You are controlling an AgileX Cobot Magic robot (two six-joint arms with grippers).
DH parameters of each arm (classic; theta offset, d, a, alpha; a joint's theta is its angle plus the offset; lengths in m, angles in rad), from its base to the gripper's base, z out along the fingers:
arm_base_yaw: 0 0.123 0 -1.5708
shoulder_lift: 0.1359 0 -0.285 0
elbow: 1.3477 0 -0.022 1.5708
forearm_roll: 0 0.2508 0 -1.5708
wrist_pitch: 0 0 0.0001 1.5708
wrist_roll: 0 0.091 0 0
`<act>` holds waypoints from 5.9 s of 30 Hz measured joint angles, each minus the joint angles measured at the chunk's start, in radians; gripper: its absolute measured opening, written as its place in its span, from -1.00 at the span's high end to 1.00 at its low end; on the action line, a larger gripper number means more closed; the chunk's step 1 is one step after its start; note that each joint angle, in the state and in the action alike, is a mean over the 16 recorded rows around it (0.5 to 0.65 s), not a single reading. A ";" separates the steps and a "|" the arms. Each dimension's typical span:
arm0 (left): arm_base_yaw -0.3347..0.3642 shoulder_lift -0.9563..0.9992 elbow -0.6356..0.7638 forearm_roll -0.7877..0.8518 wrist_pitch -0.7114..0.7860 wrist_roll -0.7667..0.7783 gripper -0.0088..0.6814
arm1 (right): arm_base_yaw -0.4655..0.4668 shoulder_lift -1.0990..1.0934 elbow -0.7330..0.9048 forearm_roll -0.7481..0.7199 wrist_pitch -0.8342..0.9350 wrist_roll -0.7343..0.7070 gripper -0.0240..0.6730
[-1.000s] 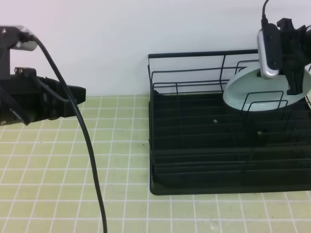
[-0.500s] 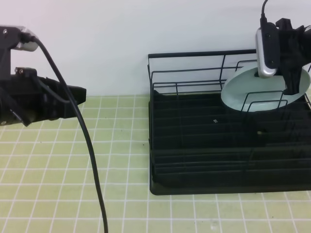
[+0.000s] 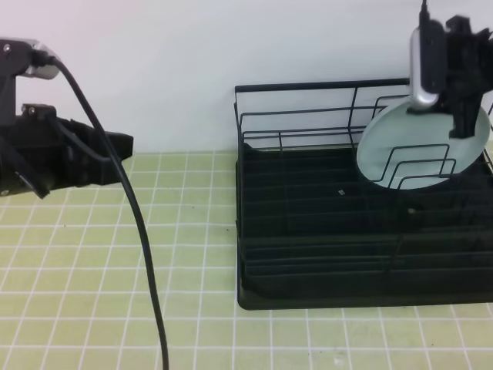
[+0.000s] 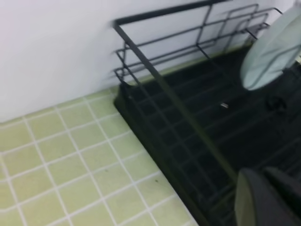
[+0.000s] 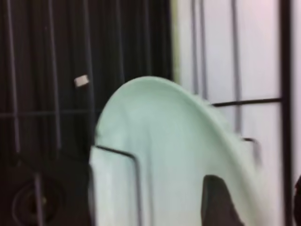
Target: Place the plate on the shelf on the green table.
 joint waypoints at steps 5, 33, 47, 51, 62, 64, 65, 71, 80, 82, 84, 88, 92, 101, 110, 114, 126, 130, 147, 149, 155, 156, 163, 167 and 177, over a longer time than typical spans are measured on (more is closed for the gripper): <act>0.001 -0.011 0.000 -0.001 -0.041 0.025 0.98 | 0.000 -0.090 0.000 0.024 -0.016 0.030 -0.03; 0.000 -0.790 0.397 0.045 -0.450 0.229 0.98 | 0.000 -1.027 0.696 0.204 -0.203 0.967 0.90; -0.085 -0.981 0.580 -0.057 -0.751 0.219 0.98 | 0.000 -1.461 1.143 0.198 -0.167 0.975 0.91; -0.091 -0.990 0.589 -0.063 -0.784 0.219 0.98 | 0.000 -1.512 1.195 0.236 -0.137 0.968 0.91; -0.031 -0.993 0.590 -0.068 -0.789 0.219 0.98 | 0.000 -1.536 1.230 0.406 -0.085 0.952 0.93; -0.026 -0.994 0.591 -0.068 -0.789 0.219 0.98 | 0.000 -1.536 1.230 0.426 -0.096 0.926 0.93; -0.024 -0.994 0.592 -0.069 -0.789 0.219 0.98 | 0.000 -1.536 1.230 0.432 -0.107 0.910 0.93; -0.023 -0.993 0.597 -0.046 -0.778 0.204 0.98 | 0.000 -1.536 1.230 0.443 -0.236 0.785 0.93; -0.023 -1.004 0.638 0.385 -0.668 -0.185 0.98 | -0.006 -1.532 1.273 0.420 -0.534 0.637 0.93; -0.023 -1.014 0.663 0.506 -0.636 -0.302 0.98 | -0.015 -1.547 1.296 0.389 -0.571 0.649 0.93; -0.023 -1.027 0.694 0.626 -0.604 -0.420 0.98 | -0.027 -1.567 1.326 0.347 -0.599 0.680 0.93; -0.023 -1.058 0.774 0.820 -0.552 -0.625 0.98 | -0.066 -1.620 1.406 0.220 -0.623 0.787 0.93; -0.023 -1.103 0.864 0.886 -0.510 -0.714 0.98 | -0.110 -1.692 1.498 0.014 -0.587 0.985 0.93; -0.023 -1.193 0.989 0.872 -0.385 -0.734 0.98 | -0.174 -1.838 1.668 -0.416 -0.454 1.476 0.93; -0.023 -1.227 1.002 0.860 -0.285 -0.744 0.98 | -0.177 -1.914 1.723 -0.551 -0.363 1.657 0.93; -0.023 -1.226 1.002 0.859 -0.275 -0.744 0.98 | -0.179 -1.930 1.725 -0.558 -0.359 1.657 0.93; -0.023 -1.226 1.002 0.859 -0.274 -0.744 0.98 | -0.233 -1.931 1.725 -0.561 -0.368 1.657 0.93; -0.023 -1.226 1.002 0.859 -0.274 -0.744 0.98 | -0.249 -1.931 1.725 -0.561 -0.369 1.657 0.93; -0.023 -1.226 1.002 0.859 -0.275 -0.744 0.98 | -0.212 -1.931 1.725 -0.556 -0.369 1.677 0.94; -0.023 -1.226 1.002 0.859 -0.275 -0.744 0.98 | -0.212 -1.931 1.725 -0.552 -0.369 1.699 0.94; -0.023 -1.226 1.002 0.859 -0.275 -0.744 0.98 | -0.212 -1.931 1.725 -0.548 -0.369 1.769 0.94; -0.023 -1.226 1.002 0.859 -0.275 -0.744 0.98 | -0.212 -1.931 1.725 -0.548 -0.369 1.781 0.94; -0.023 -1.226 1.002 0.859 -0.275 -0.744 0.98 | -0.212 -1.931 1.725 -0.551 -0.372 1.842 0.94; -0.023 -1.226 1.002 0.859 -0.275 -0.744 0.98 | -0.212 -1.931 1.725 -0.559 -0.375 1.844 0.94; -0.023 -1.226 1.002 0.859 -0.275 -0.744 0.98 | -0.212 -1.931 1.725 -0.560 -0.379 1.844 0.94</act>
